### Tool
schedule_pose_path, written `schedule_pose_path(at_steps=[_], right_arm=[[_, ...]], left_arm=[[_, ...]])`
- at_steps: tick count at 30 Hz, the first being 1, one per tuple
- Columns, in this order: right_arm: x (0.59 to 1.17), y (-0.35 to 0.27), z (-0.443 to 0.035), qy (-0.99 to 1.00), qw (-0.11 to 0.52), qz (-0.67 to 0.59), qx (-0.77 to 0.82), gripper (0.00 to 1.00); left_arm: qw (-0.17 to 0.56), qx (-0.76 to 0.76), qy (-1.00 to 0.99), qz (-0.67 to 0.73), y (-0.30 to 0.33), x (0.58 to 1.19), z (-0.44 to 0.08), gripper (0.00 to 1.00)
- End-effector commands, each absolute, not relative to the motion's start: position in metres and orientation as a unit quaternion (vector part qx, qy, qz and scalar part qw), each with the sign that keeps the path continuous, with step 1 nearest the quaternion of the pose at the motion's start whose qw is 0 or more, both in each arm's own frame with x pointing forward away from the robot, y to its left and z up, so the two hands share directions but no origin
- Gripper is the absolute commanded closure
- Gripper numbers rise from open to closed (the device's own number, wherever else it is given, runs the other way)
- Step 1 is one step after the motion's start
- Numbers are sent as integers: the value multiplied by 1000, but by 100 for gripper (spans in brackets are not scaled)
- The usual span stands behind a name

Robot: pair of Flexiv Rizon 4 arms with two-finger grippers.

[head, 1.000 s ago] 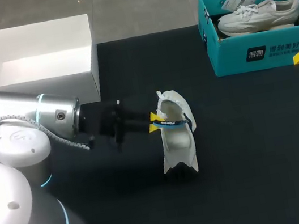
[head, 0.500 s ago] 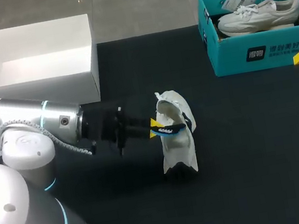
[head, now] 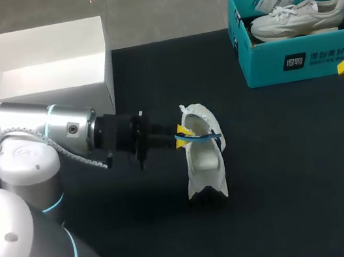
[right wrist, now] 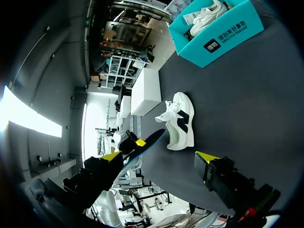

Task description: Take the shoe out of the shoebox, open the shoe tongue, remove and reinsert the insole, then place the shoe into the shoebox

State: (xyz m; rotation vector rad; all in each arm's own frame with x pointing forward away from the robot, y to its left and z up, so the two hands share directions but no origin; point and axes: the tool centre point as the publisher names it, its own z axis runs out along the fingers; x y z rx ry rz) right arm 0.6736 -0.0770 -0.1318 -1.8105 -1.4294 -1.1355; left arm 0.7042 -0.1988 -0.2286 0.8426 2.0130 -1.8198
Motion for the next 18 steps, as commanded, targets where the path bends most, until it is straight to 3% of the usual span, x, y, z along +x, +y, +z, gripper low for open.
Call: schedule_pose_path(at_steps=[1, 18], right_arm=[[663, -77, -130, -529, 272, -428, -680, 0], [663, -77, -130, -529, 272, -428, -680, 0]], left_arm=[[153, 294, 697, -636, -210, 700, -229, 100], [157, 289, 703, -631, -252, 702, -269, 100]])
